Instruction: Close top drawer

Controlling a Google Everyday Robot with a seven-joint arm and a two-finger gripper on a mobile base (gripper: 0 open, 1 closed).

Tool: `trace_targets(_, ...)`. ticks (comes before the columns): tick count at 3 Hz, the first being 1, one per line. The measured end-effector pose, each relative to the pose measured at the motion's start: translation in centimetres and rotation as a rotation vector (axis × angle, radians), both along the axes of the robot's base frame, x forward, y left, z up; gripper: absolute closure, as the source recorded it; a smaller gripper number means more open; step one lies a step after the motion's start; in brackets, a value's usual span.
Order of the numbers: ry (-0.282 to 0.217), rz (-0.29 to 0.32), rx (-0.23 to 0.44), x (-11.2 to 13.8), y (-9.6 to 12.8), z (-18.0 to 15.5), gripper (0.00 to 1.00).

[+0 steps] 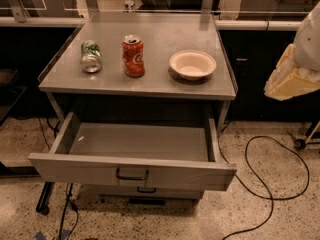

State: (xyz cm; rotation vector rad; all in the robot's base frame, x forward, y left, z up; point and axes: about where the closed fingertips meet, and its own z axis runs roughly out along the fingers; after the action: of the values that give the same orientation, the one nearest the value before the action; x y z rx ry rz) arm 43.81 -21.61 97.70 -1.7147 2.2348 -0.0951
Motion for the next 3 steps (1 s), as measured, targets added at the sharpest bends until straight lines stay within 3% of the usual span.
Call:
trace_targets(1, 0.038, -0.006, 0.001, -1.4, 0.6, -2.2, 1.0)
trace_targets(3, 0.211, -0.036, 0.039, -5.1, 3.6, -12.2, 1.0)
